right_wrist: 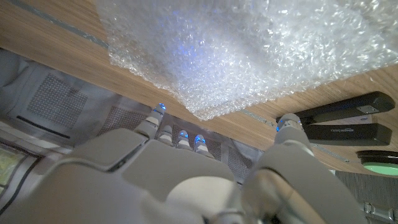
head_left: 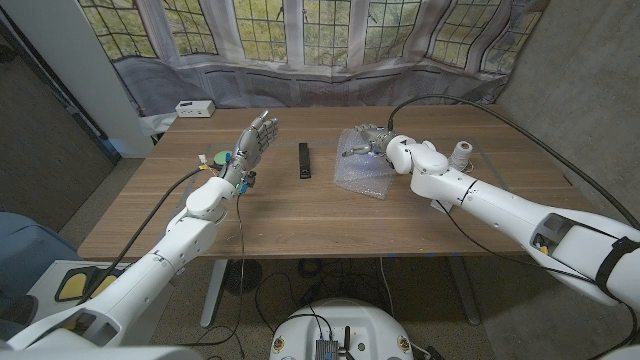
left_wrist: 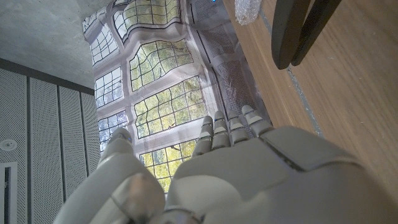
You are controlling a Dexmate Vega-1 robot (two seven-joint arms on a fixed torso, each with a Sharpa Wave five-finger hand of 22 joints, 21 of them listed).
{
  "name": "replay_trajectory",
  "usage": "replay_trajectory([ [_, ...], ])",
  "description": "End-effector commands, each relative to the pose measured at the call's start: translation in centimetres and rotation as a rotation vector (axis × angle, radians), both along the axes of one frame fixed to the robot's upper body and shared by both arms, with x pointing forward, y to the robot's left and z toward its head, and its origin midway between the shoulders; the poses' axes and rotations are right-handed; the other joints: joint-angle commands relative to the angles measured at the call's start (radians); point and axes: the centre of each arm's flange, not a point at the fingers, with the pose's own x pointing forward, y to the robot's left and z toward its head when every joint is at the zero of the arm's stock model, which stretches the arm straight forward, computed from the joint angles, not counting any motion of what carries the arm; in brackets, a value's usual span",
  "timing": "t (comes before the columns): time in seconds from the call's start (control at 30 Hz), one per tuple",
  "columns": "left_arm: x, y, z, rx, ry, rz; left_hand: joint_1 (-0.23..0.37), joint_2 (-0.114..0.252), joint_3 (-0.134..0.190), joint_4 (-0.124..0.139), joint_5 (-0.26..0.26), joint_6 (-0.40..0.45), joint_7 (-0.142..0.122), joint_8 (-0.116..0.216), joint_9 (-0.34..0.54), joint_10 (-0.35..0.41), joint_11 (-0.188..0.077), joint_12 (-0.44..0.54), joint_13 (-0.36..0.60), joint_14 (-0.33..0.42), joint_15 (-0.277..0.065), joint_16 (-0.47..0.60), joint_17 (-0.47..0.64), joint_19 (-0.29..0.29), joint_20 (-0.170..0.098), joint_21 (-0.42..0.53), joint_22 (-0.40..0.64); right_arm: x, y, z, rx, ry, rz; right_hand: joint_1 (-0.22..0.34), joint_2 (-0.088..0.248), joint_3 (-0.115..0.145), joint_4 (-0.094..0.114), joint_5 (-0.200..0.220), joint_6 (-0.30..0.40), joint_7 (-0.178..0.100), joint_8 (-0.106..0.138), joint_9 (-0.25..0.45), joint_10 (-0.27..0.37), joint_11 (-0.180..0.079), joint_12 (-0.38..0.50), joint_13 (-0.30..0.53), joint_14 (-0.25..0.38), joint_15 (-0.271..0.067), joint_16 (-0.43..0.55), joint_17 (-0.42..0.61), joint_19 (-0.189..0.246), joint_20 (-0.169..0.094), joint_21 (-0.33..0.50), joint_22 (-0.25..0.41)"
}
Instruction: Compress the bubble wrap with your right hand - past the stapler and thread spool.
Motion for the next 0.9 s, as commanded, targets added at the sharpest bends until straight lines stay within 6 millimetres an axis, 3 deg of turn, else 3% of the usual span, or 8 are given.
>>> replay_trajectory([
  [0.03, 0.2, -0.1, -0.1, 0.003, 0.012, -0.003, 0.005, 0.007, 0.003, -0.005, -0.003, 0.009, -0.002, -0.002, 0.005, 0.008, -0.006, -0.002, 0.002, 0.007, 0.003, -0.002, 0.003, 0.001, 0.008, -0.003, 0.005, 1.1, -0.1, -0.8, -0.002, 0.078, -0.035, -0.001, -0.018, -0.008, -0.002, -0.002, -0.064, 0.013, 0.002, 0.003, -0.086, 0.017, -0.002, 0.003, -0.07, 0.014, -0.002, 0.003, -0.03, 0.011, -0.005, 0.002],
  [0.37, 0.3, -0.3, 0.0, 0.004, 0.018, -0.004, 0.006, 0.008, 0.004, -0.005, -0.003, 0.013, -0.002, -0.001, 0.005, 0.012, -0.004, -0.002, 0.002, 0.011, 0.003, -0.002, 0.003, 0.001, 0.012, -0.002, 0.006, 1.6, 0.0, -1.4, -0.003, 0.101, -0.034, -0.003, -0.036, -0.017, -0.002, 0.003, -0.135, 0.025, 0.0, 0.004, -0.145, 0.034, -0.002, 0.004, -0.117, 0.023, -0.002, 0.004, -0.07, 0.048, -0.004, 0.002],
  [0.9, 0.3, -0.3, -0.2, -0.005, 0.03, 0.0, 0.008, 0.011, 0.004, -0.006, -0.004, 0.023, 0.0, 0.001, 0.005, 0.017, -0.005, -0.002, 0.003, 0.014, 0.003, -0.002, 0.003, 0.002, 0.017, -0.002, 0.006, 2.4, 0.2, -2.4, -0.026, 0.165, -0.061, 0.006, -0.042, -0.017, -0.006, 0.009, -0.15, 0.031, 0.007, 0.005, -0.165, 0.036, 0.002, 0.004, -0.128, 0.026, 0.003, 0.004, -0.077, 0.072, 0.0, 0.002],
])
